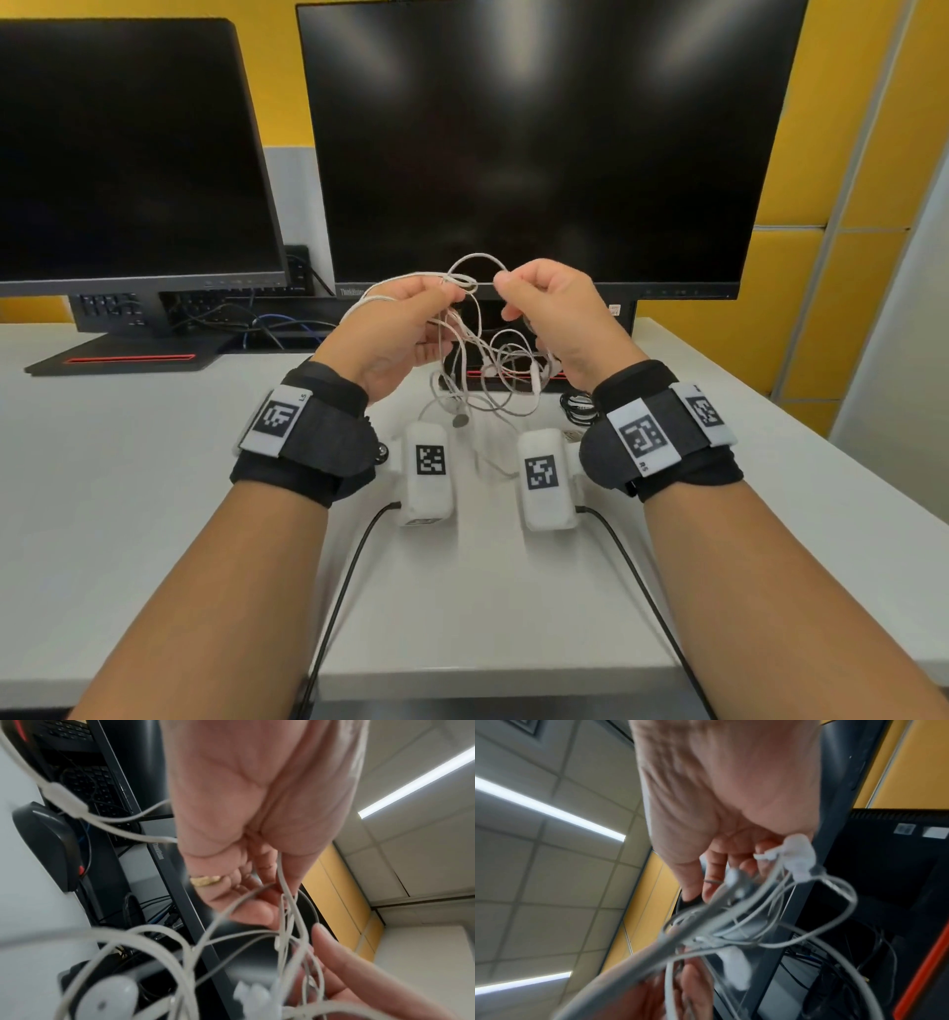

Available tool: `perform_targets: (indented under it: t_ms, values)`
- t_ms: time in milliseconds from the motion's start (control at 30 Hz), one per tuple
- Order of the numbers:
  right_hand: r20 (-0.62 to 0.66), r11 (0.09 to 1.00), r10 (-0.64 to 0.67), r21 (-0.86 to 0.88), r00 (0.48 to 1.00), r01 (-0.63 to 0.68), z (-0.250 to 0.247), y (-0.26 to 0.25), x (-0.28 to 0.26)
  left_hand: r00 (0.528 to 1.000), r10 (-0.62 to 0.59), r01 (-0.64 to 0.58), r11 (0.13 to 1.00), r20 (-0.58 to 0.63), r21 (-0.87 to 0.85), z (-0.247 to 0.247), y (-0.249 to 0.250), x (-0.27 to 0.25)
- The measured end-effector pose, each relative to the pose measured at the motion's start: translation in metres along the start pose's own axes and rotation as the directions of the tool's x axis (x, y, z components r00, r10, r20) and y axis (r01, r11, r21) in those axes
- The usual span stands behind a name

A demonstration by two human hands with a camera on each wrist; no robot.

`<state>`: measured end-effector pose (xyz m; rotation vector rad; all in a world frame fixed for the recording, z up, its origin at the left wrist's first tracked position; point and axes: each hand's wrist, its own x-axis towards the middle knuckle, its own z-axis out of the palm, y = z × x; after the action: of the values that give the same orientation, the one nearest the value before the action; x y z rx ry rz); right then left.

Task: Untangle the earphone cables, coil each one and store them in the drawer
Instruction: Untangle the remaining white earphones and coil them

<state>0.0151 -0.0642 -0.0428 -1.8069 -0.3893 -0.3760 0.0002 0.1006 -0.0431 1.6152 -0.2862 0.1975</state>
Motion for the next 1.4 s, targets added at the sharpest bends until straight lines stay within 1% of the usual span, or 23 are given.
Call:
perform_targets:
  t_ms: [133,200,267,367,433,533,633,733,800,933,1033,1167,1400]
  values:
    - [0.201,0.995,0.062,-0.092,0.978,-0.045,0.0034,0.0018,-0.0031,0.995,0.057,-0.066,0.990,-0.077,-0.123,-0.0029,-0.0009,0.0023]
    - [0.252,0.989,0.076,-0.143,0.965,-0.041,0.0033,0.0015,-0.0036,0.993,0.063,-0.078,0.985,-0.098,-0.152,-0.0034,-0.0016,0.0026]
    - [0.268,0.983,0.087,-0.179,0.959,-0.039,0.0021,0.0003,-0.0042,0.993,0.061,-0.076,0.987,-0.103,-0.142,-0.0018,-0.0024,0.0029]
    - [0.253,0.976,0.103,-0.210,0.962,-0.049,0.0020,-0.0012,-0.0047,0.996,0.057,-0.065,0.992,-0.073,-0.110,-0.0001,-0.0021,0.0020]
    - [0.236,0.979,0.102,-0.195,0.966,-0.056,0.0025,-0.0012,-0.0046,0.998,0.057,-0.058,0.993,-0.010,-0.101,-0.0001,-0.0013,0.0000]
    - [0.220,0.986,0.103,-0.153,0.970,-0.070,0.0015,-0.0024,-0.0049,0.997,0.042,-0.041,0.999,0.067,-0.021,-0.0001,-0.0021,-0.0025]
    - [0.219,0.985,0.140,-0.127,0.966,-0.114,0.0022,-0.0028,-0.0035,0.998,0.011,-0.015,0.997,0.054,0.072,0.0006,-0.0027,-0.0024]
    - [0.210,0.978,0.201,-0.107,0.957,-0.182,0.0040,-0.0021,0.0001,1.000,-0.021,0.018,0.994,0.021,0.111,-0.0008,-0.0026,-0.0015]
    - [0.209,0.972,0.229,-0.105,0.951,-0.211,0.0050,-0.0020,0.0018,0.999,-0.036,0.032,0.987,0.020,0.155,-0.0013,-0.0029,-0.0010]
    - [0.223,0.977,0.209,-0.100,0.952,-0.191,0.0044,-0.0004,0.0018,0.997,-0.076,0.067,0.969,0.029,0.239,0.0005,-0.0046,-0.0003]
    - [0.234,0.988,0.149,-0.068,0.961,-0.137,0.0022,0.0009,0.0002,0.996,-0.088,0.077,0.967,0.034,0.245,-0.0002,-0.0052,0.0005]
    - [0.197,0.991,0.088,-0.117,0.976,-0.066,0.0018,0.0021,0.0001,0.997,-0.065,0.059,0.980,0.028,0.188,-0.0019,-0.0062,0.0017]
    - [0.175,0.993,0.075,-0.099,0.982,-0.058,0.0017,-0.0014,-0.0025,0.998,-0.052,0.057,0.991,-0.043,0.122,-0.0026,-0.0070,0.0046]
